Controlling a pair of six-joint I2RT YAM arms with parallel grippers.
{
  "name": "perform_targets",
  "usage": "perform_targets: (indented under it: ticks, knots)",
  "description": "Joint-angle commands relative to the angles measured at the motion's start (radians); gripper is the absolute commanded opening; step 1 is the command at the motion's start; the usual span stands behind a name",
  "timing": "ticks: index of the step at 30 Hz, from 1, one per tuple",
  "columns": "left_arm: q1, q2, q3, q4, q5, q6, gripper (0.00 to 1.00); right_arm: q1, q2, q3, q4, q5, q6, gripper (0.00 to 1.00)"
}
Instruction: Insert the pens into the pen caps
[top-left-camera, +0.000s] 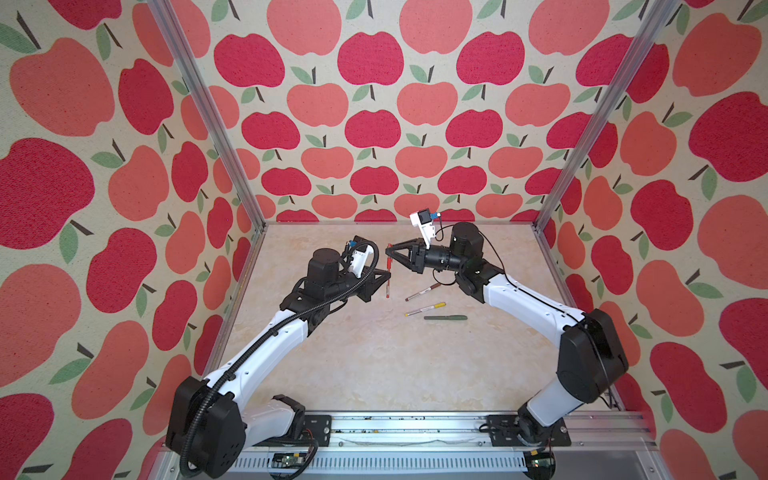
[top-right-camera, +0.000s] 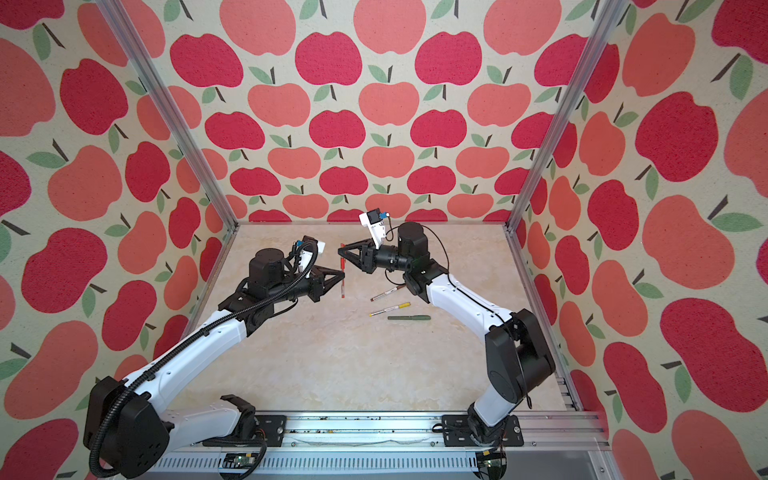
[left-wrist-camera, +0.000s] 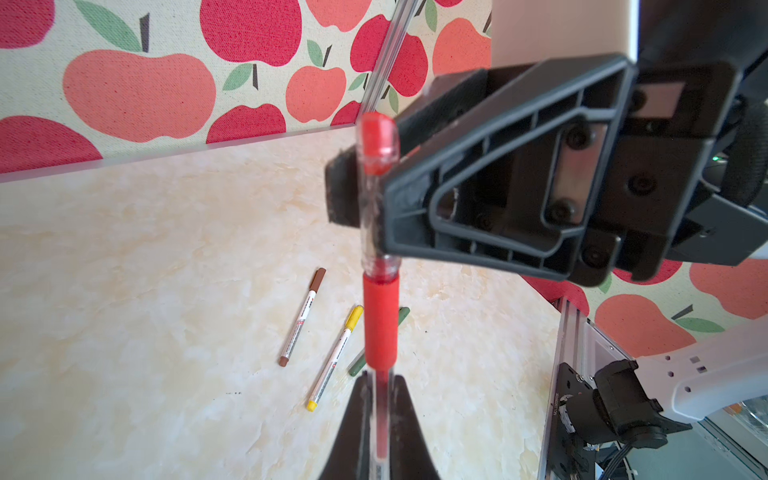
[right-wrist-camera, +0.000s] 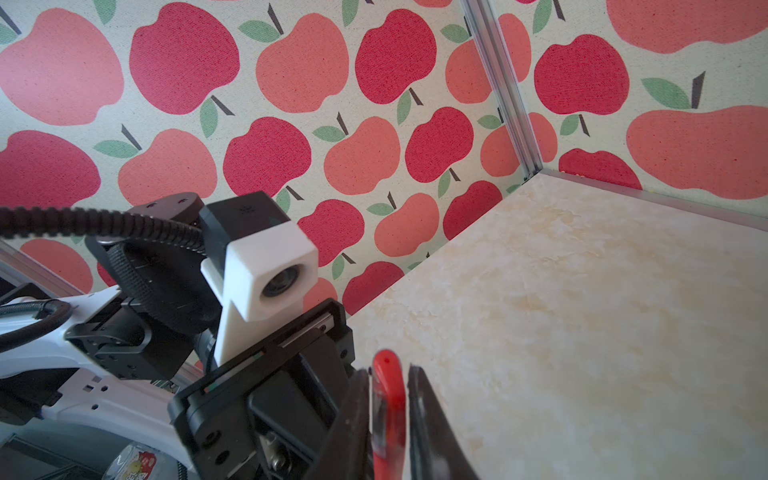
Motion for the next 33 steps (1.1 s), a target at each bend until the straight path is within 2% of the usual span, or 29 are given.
perform_targets:
  ticks: [1, 3, 8, 10, 23, 33]
  knots:
    - [0.009, 0.009, 0.036, 0.023, 0.003, -0.004, 0.0, -0.005, 0.001, 0.016, -0.018, -0.044, -0.004, 0.15]
    - [0.013, 0.009, 0.036, 0.029, 0.001, -0.008, 0.0, -0.004, 0.001, 0.01, -0.02, -0.046, -0.005, 0.08]
    - [0.019, 0.011, 0.039, 0.033, 0.007, -0.011, 0.0, -0.004, 0.0, 0.003, -0.02, -0.052, -0.003, 0.04]
    - [0.019, 0.011, 0.034, 0.031, 0.008, -0.012, 0.0, -0.004, -0.002, 0.005, -0.018, -0.054, -0.002, 0.0]
    - [0.041, -0.021, 0.04, 0.098, -0.079, 0.001, 0.0, 0.055, 0.02, -0.024, -0.049, -0.095, -0.004, 0.0]
    - [0.116, -0.033, 0.107, 0.083, -0.057, 0.038, 0.0, 0.092, -0.005, -0.093, -0.119, -0.079, -0.052, 0.0]
